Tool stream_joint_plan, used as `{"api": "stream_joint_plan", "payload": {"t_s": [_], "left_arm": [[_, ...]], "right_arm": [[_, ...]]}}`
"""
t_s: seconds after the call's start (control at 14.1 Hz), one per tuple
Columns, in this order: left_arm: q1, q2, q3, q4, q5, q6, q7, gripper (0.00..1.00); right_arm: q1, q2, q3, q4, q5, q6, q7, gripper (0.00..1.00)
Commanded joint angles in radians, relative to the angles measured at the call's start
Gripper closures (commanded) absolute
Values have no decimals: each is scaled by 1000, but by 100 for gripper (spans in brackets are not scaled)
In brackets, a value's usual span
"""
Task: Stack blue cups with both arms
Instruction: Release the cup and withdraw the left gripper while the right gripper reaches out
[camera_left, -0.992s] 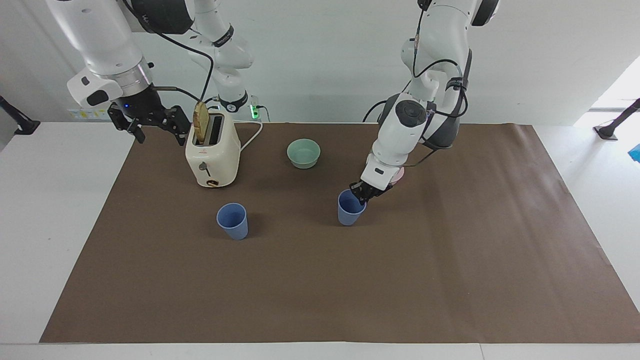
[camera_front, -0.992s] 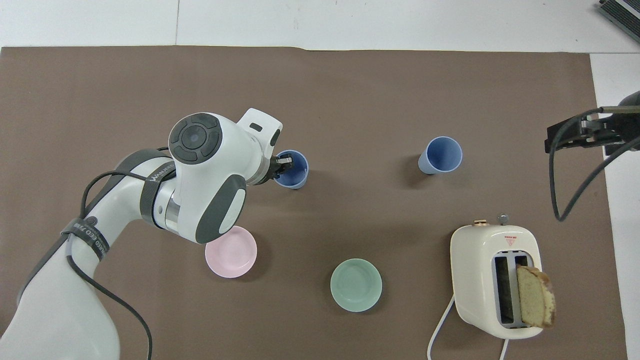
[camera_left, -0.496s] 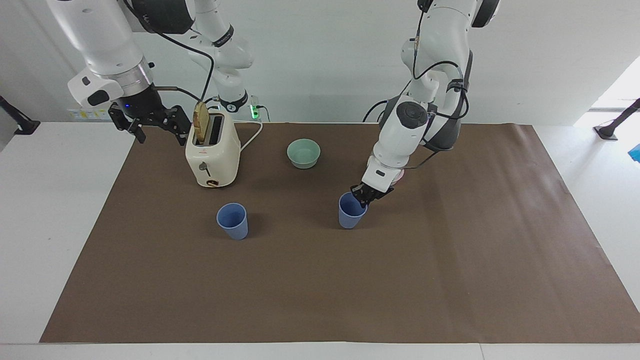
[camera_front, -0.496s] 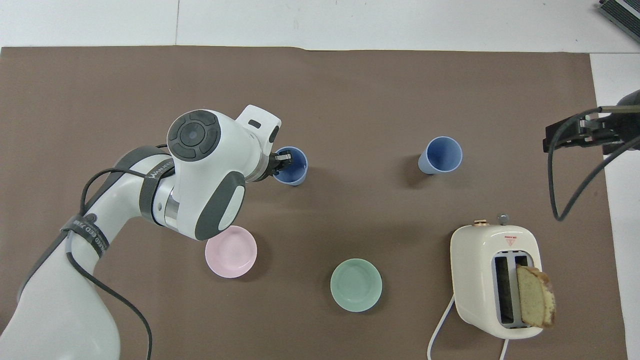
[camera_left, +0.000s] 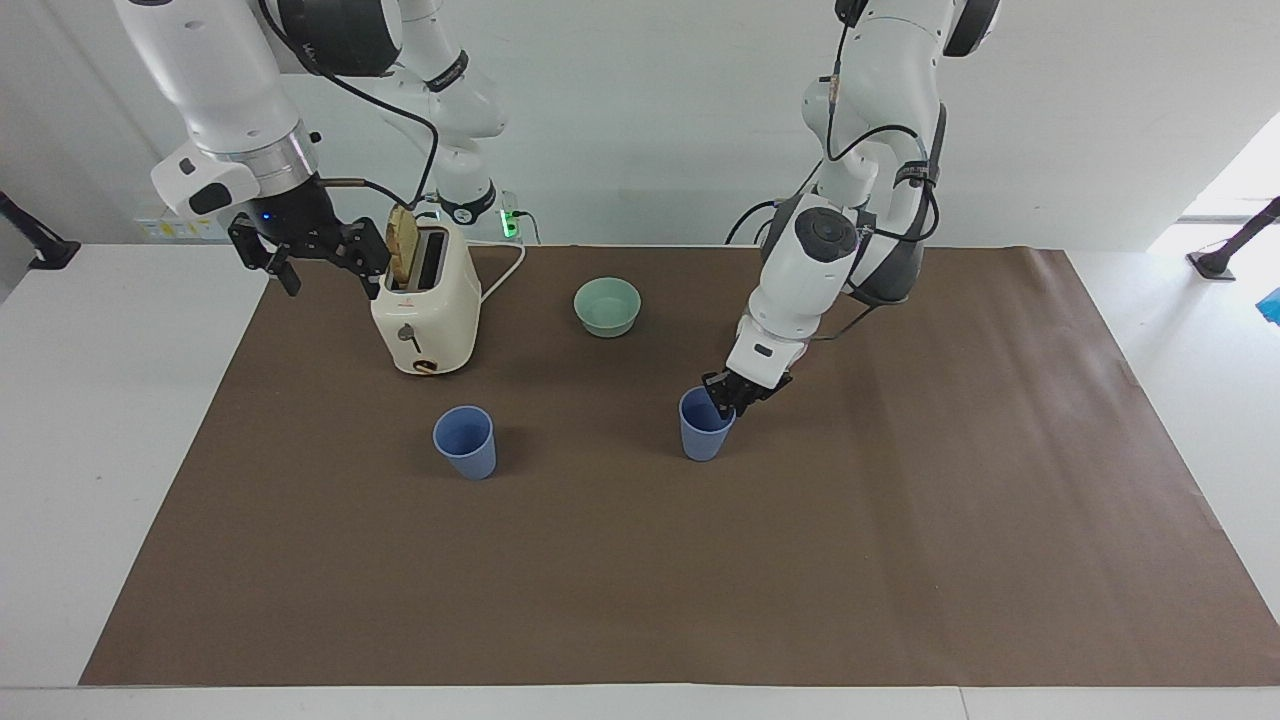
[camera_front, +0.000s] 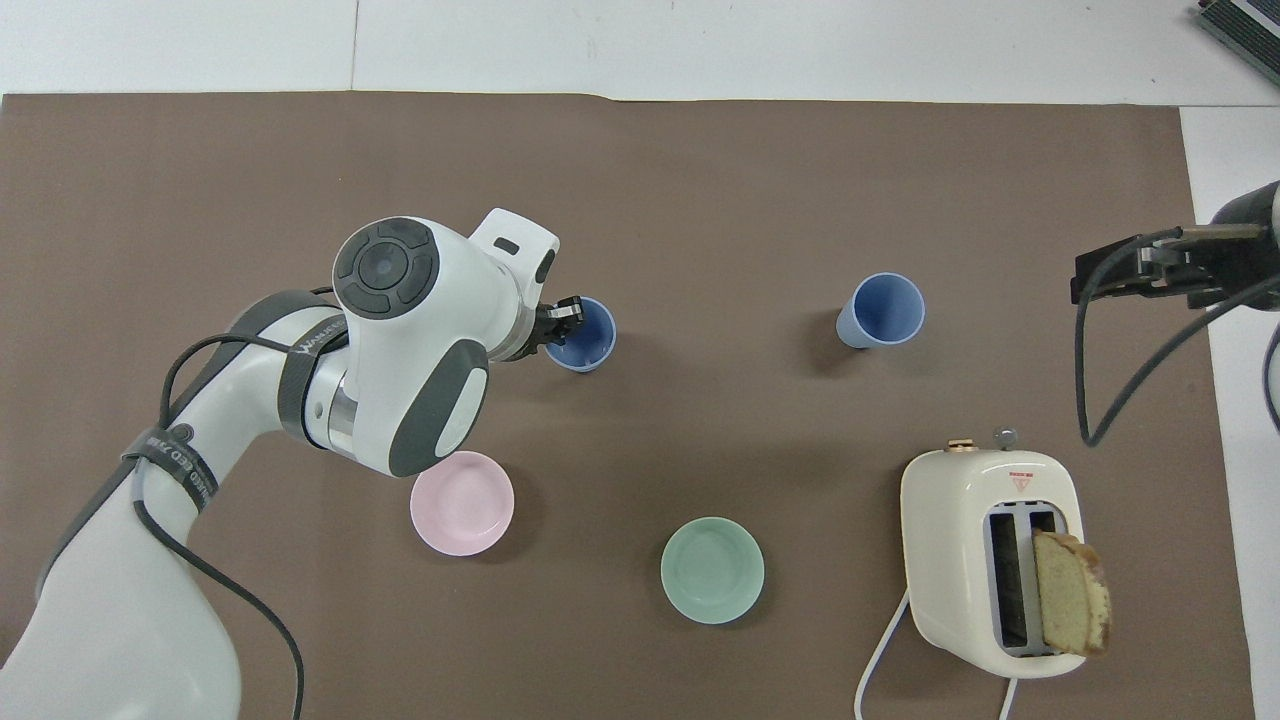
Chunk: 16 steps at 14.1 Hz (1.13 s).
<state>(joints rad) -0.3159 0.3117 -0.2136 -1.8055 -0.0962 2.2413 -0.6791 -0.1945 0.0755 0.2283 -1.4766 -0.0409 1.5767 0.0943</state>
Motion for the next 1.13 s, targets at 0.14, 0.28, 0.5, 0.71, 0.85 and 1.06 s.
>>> {"api": "stream_joint_plan", "payload": {"t_s": [0.14, 0.28, 0.5, 0.71, 0.85, 1.06], "left_arm": [[-6, 9, 3, 35, 84, -34, -11, 0], [0, -23, 11, 40, 90, -74, -10, 0], [79, -120, 11, 41, 89, -165, 99, 0], [200, -239, 10, 45, 85, -310, 327, 0], [254, -288, 11, 54, 85, -383, 436, 0], [323, -296, 14, 170, 85, -569, 599, 0]], "right_arm": [[-26, -28, 6, -89, 30, 52, -53, 0], [-23, -23, 6, -184, 35, 181, -53, 0], [-16, 35, 8, -235, 36, 287, -51, 0], [-10, 70, 8, -235, 36, 318, -53, 0], [-10, 107, 10, -237, 61, 327, -54, 0], [-5, 125, 10, -257, 67, 416, -54, 0]]}}
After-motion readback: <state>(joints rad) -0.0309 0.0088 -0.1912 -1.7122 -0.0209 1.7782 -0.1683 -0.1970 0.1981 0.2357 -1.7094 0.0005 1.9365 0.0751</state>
